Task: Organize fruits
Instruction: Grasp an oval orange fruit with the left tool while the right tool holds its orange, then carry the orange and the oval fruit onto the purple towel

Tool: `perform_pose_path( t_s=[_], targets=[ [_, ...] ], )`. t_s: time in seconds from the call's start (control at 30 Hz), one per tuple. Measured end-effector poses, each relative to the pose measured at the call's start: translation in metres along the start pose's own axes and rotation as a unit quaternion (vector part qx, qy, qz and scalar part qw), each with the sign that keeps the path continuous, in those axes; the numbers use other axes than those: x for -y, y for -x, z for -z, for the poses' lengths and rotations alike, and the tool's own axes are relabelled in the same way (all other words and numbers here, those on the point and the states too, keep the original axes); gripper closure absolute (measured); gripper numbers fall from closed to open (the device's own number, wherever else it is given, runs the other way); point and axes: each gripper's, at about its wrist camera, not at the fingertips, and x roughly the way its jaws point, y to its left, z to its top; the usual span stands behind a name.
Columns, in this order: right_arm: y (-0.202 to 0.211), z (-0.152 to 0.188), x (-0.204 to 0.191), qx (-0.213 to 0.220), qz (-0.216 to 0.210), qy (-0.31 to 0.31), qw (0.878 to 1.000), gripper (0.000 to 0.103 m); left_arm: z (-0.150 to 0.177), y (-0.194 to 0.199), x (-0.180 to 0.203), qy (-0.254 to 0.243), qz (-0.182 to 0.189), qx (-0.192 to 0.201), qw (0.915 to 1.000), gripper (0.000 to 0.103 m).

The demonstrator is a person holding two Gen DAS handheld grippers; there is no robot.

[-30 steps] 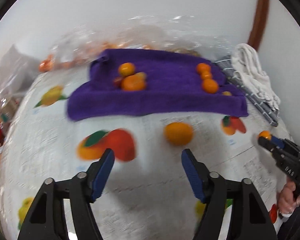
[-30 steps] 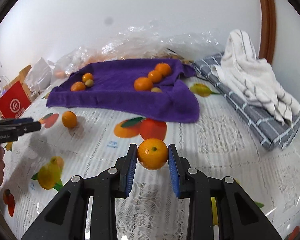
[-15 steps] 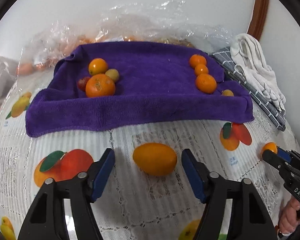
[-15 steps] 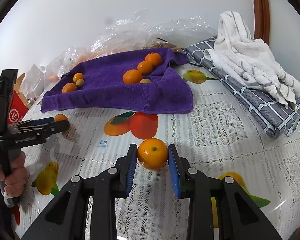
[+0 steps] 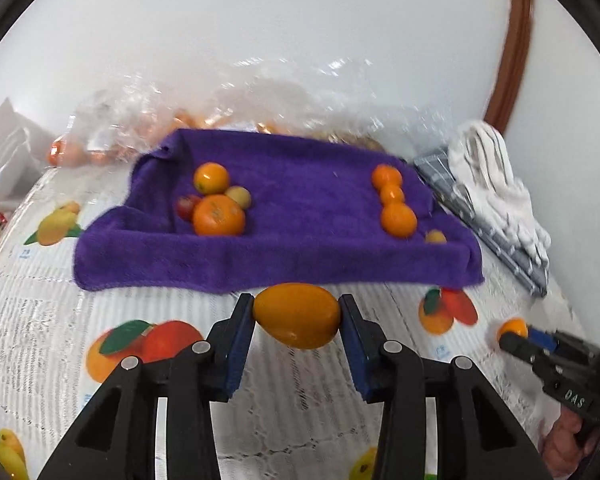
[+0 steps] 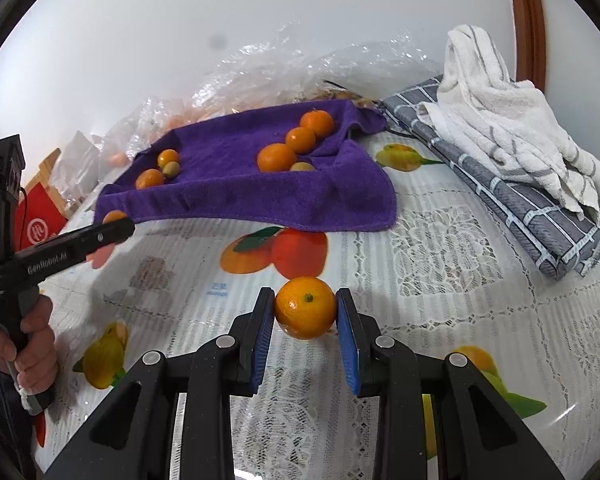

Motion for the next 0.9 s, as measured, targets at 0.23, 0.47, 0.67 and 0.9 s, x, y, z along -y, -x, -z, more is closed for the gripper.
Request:
perform_pose_path(
  t_s=[0.23,0.47,0.67,0.9],
  targets=[
    [0.005,0.0,0.004,0.014,-0.003,-0.013,1.0,0.072,-0.006,0.01,-0.01,0.023,-0.012,0.029,0.9992,0.063],
    [0.012,-0.005,0.011,0.009,-0.002,-0.026,1.0,0.072,-0.01,0.015,-0.02,0.027,-0.033,0.043,0.9982,0.063],
    [0.03,-0.021,0.0,0.035,-0.007,-0.01,0.999,0.072,-0.012,0.021,-0.027,0.039,-0.037,0.054,0.9971,0.063],
    [0.038,-0.046,-0.015,0.051,0.006,0.0,0.999,0.072,-0.02,0.03,-0.055,0.074,-0.06,0.071,0.993,0.063]
  ],
)
